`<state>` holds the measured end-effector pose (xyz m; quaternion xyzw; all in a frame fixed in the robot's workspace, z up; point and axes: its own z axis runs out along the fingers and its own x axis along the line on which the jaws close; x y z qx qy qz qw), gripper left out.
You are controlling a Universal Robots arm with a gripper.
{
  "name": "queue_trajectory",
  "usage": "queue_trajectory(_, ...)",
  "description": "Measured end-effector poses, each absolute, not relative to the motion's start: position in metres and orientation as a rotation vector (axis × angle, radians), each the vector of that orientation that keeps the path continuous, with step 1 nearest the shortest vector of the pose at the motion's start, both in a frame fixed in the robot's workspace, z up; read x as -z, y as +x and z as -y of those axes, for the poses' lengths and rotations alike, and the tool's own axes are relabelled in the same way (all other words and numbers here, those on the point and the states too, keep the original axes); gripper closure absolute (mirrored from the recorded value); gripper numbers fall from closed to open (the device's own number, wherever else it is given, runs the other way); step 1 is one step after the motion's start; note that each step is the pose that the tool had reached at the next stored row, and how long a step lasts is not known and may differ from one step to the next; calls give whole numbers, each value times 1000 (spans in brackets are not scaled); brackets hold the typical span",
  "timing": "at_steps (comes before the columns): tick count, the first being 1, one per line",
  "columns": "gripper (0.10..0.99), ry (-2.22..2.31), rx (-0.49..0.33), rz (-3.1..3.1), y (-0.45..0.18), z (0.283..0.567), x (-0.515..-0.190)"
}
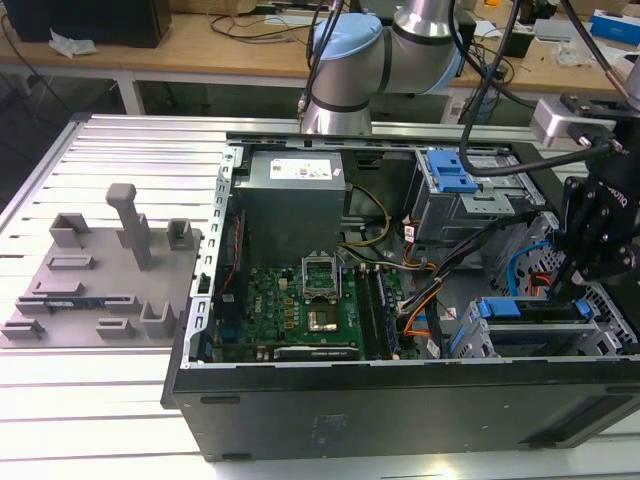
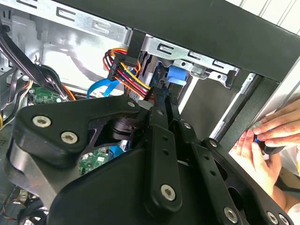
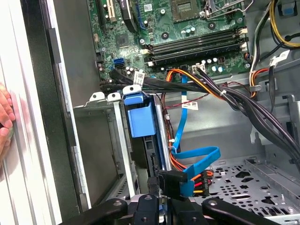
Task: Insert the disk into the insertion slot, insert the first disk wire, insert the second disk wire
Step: 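Insert the first disk wire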
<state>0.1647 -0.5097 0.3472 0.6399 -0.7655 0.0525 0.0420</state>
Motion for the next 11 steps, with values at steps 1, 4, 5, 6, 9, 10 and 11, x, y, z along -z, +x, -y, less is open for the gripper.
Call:
queue_trajectory(1,922,1958,-161,2342,165,510,-347)
queue_trajectory(4,922,1960,-160,2341,165,510,-347)
queue_trajectory(5,922,1960,-160,2341,165,510,-346)
queue_trajectory(6,922,1961,-160,2340,165,510,-346)
queue_trajectory(9,922,1962,-159,2338,165,510,-345)
queue_trajectory(10,922,1963,-159,2338,165,510,-345)
queue_trajectory(11,922,1963,-159,2337,165,510,-345)
